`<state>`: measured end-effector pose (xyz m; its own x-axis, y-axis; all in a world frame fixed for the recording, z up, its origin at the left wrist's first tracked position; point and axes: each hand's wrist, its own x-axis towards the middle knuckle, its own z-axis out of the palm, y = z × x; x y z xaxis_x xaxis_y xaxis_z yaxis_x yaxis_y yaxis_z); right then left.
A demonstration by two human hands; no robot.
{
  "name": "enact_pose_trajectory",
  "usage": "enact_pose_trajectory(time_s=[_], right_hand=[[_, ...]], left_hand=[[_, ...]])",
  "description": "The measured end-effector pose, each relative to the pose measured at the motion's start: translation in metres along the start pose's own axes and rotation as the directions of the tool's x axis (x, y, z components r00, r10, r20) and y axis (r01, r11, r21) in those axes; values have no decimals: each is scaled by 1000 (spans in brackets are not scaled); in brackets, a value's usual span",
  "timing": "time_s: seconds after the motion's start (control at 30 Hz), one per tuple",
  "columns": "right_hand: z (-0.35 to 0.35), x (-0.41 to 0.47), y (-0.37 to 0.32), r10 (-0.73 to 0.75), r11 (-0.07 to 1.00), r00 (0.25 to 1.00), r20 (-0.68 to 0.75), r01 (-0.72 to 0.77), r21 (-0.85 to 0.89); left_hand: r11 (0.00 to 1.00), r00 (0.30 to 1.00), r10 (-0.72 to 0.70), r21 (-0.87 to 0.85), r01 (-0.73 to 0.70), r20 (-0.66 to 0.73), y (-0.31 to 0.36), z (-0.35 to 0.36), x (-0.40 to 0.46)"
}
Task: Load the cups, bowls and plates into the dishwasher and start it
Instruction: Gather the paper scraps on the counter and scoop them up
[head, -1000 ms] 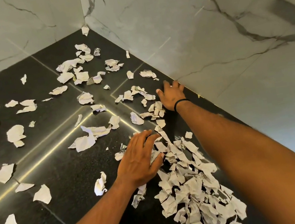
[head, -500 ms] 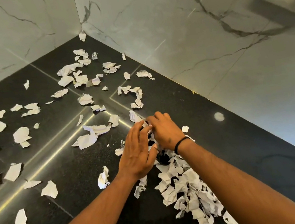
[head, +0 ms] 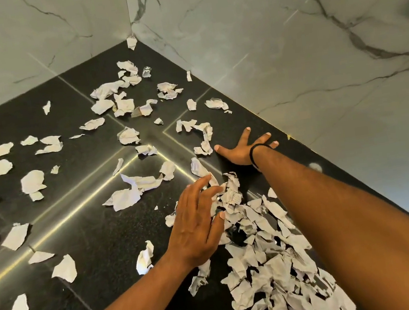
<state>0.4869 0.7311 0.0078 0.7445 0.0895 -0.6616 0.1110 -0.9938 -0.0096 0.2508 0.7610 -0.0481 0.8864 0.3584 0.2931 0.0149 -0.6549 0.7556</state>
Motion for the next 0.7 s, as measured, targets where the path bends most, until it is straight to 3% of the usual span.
enact_pose_trajectory(time_s=[0.13, 0.2, 0.4, 0.57, 0.7], right_hand=[[-4, 11, -3, 7, 1000, 999, 40, -6, -26], [-5, 14, -4, 5, 999, 998, 56, -2, -43], [0, 17, -5, 11, 998, 995, 96, -5, -63], [2, 21, -7, 18, 998, 997, 75, -13, -61], [-2, 19, -9, 20, 998, 995, 95, -14, -66]], left_hand=[[999, 959, -3, 50, 18, -282, 5, -2, 43], [997, 953, -21, 70, 44, -303, 0, -2, 85], [959, 993, -92, 274, 68, 76, -52, 18, 216], [885, 923, -53, 446, -134, 382, -77, 30, 283], [852, 911, -7, 479, -211, 413, -93, 34, 271]])
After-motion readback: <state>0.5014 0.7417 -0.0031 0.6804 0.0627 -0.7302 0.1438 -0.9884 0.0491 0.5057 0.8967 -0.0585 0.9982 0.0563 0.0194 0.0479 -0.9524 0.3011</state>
